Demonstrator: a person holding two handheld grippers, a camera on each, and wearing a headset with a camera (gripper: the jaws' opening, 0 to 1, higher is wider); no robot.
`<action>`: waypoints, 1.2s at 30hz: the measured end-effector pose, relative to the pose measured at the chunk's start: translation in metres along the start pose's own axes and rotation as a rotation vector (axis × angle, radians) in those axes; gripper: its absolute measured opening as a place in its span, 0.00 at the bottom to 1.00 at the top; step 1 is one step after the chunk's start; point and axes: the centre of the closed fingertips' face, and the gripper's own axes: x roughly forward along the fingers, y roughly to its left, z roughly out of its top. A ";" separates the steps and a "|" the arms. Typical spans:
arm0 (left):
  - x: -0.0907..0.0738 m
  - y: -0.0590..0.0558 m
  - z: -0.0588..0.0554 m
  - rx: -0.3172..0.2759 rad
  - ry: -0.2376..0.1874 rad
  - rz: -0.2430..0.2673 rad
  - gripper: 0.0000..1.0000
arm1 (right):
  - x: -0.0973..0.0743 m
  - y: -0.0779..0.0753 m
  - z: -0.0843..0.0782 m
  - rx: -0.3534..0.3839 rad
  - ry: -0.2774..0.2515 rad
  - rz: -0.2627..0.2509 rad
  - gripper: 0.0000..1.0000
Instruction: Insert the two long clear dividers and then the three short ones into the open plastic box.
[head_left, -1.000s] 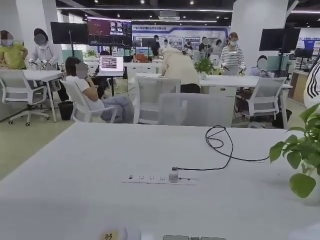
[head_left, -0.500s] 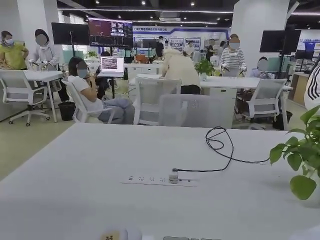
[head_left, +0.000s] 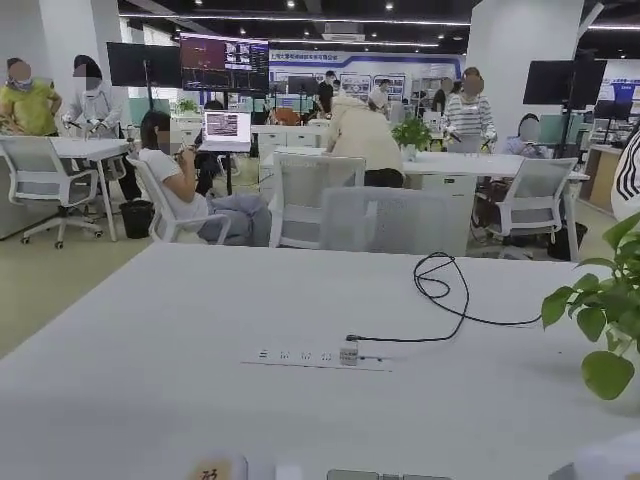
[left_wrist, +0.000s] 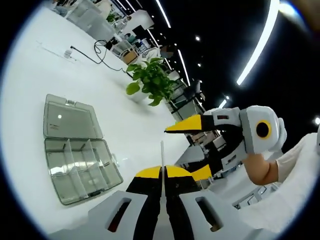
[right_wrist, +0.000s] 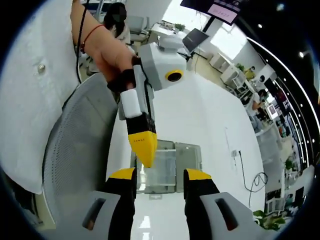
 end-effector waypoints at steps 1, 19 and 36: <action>-0.001 -0.001 0.000 0.038 0.007 -0.007 0.00 | -0.003 -0.001 0.001 0.027 -0.018 0.016 0.38; -0.016 -0.048 -0.021 0.616 0.107 -0.206 0.00 | -0.033 0.030 0.027 0.189 -0.152 0.482 0.16; -0.020 -0.054 -0.022 0.670 0.077 -0.224 0.00 | -0.026 0.052 0.030 0.174 -0.127 0.599 0.07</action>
